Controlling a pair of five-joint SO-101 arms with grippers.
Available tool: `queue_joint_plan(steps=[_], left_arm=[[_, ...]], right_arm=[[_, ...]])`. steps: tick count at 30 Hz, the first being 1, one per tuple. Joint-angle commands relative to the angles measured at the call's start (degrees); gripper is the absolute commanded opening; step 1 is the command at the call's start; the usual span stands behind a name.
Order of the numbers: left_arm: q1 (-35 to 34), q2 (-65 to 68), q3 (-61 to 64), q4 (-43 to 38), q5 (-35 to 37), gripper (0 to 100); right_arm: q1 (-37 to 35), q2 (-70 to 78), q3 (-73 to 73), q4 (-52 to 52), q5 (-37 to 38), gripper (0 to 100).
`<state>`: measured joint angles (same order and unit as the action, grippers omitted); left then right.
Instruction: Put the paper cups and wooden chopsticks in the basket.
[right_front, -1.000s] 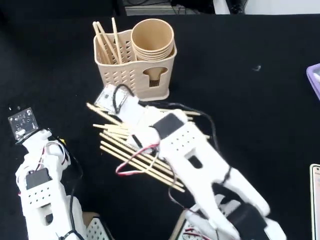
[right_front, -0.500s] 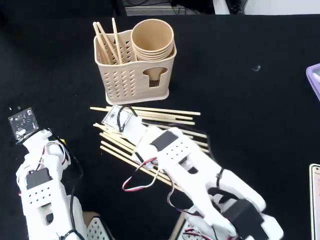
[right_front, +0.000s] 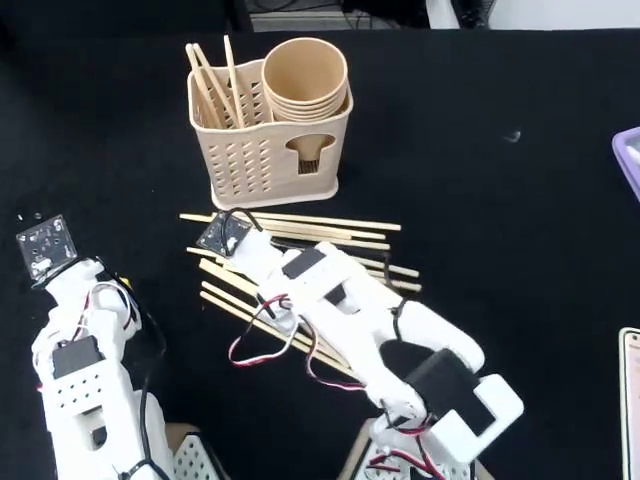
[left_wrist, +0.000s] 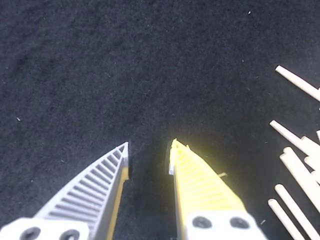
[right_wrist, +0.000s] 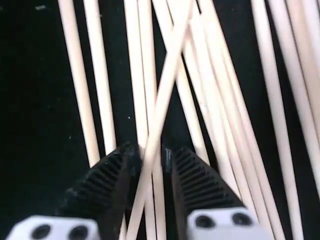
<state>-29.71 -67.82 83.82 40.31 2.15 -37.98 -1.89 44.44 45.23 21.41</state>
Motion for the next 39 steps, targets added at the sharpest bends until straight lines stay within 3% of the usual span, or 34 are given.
queue_joint_plan(steps=[1, 3, 15, 39], left_arm=[[0.57, -0.88, -1.36, -1.05, -0.18, 14], [0.57, -0.88, -1.36, -1.05, -0.18, 14], [0.57, -0.88, -1.45, -1.05, -0.18, 14], [0.13, -0.88, -1.63, -1.05, 0.18, 14]], right_arm=[[0.0, -0.04, -2.59, 0.62, -0.44, 8.4], [0.26, -0.22, -2.77, 0.44, -0.44, 0.6], [0.97, -10.07, -5.23, 7.82, 2.02, 1.0], [3.16, -30.2, -9.8, 11.69, 1.93, 1.0]])
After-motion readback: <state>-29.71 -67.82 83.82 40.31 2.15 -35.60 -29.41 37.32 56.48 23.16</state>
